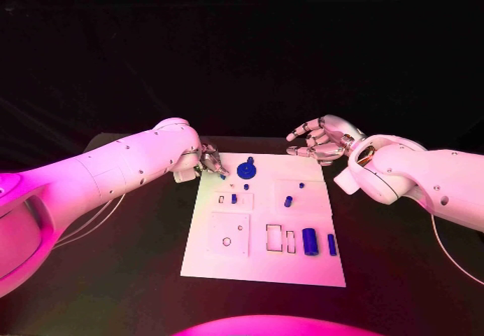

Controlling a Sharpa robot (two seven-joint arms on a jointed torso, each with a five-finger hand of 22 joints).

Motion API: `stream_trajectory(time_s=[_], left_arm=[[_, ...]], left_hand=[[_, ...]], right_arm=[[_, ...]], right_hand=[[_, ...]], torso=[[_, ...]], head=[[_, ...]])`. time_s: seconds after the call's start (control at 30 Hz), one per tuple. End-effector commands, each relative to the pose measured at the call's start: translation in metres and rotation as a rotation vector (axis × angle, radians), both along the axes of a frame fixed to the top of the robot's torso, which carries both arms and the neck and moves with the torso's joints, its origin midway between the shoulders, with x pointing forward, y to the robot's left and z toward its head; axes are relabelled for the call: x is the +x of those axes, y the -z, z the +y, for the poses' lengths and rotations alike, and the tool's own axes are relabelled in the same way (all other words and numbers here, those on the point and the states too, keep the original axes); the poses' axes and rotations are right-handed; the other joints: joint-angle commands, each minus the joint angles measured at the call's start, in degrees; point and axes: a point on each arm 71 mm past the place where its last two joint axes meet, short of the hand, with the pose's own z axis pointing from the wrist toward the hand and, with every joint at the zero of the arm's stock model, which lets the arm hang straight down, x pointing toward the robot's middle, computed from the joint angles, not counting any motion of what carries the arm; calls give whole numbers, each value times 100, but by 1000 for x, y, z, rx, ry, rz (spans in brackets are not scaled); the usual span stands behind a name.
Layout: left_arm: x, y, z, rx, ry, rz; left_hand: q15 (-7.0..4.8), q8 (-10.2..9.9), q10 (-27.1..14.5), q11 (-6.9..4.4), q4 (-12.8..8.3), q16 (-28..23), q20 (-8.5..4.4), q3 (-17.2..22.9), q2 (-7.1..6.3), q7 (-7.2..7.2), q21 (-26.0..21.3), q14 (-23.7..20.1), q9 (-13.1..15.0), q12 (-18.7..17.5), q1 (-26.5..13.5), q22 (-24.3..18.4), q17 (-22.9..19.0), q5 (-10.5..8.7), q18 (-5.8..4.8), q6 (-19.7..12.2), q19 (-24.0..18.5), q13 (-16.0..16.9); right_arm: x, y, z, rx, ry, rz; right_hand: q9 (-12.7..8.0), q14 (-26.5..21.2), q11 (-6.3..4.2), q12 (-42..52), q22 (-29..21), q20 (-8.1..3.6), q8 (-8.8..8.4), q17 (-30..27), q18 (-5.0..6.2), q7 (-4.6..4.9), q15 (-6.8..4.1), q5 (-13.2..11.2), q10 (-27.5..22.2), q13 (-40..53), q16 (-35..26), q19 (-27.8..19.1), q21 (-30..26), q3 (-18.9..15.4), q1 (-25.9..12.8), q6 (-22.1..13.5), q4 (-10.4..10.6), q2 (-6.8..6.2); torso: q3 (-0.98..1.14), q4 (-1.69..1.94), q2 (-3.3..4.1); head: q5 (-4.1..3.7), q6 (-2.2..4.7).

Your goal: Assemble the parts on the task board

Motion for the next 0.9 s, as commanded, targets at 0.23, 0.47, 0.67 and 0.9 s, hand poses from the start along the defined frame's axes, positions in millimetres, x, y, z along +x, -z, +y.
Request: stream_trajectory(time_s=[0.23,0.47,0.67,0.9], left_arm=[[-5,-2,2,-95,-20,12],[-16,-5,11,-136,-38,41],[-27,-9,17,-155,-43,47],[-40,-15,18,-177,-50,25]], left_hand=[[-64,545,88,-60,-86,2,-63,443,66,-77,35,433,642,100,136,17,979,-10,-45,-33,3,93],[-80,821,114,-73,-64,-1,-77,741,56,-99,46,433,917,180,27,44,977,-10,-49,-147,16,153],[-92,888,153,-87,-103,17,-87,884,-15,-113,80,447,988,229,-1,108,1012,2,-60,-169,58,202],[-146,1043,316,-151,-470,75,-148,1970,-426,-164,180,489,1134,270,-371,284,1127,44,-91,-89,174,190]], right_arm=[[0,0,1,-4,-15,-2],[0,0,-3,-6,-7,-2],[0,0,-4,-8,-3,-1],[0,1,-6,-9,1,-1]], right_hand=[[9,339,-20,-20,-3,-16,32,489,59,-21,-12,-16,-29,0,-25,-28,-26,7,34,-26,13,-3],[9,339,-20,-20,-3,-16,32,489,59,-21,-12,-16,-29,0,-25,-28,-26,7,34,-26,13,-3],[10,335,-20,-28,-14,-16,35,474,62,-20,-12,-6,-38,-13,-32,-36,-44,6,28,-26,22,2],[10,335,-20,-28,-14,-16,35,474,62,-20,-12,-6,-38,-13,-32,-36,-44,6,28,-26,22,2]], torso=[[3,0,-5],[7,19,-17],[7,22,-16],[3,32,-15]], head=[[2,11],[-11,-3],[-3,-20],[10,-46]])
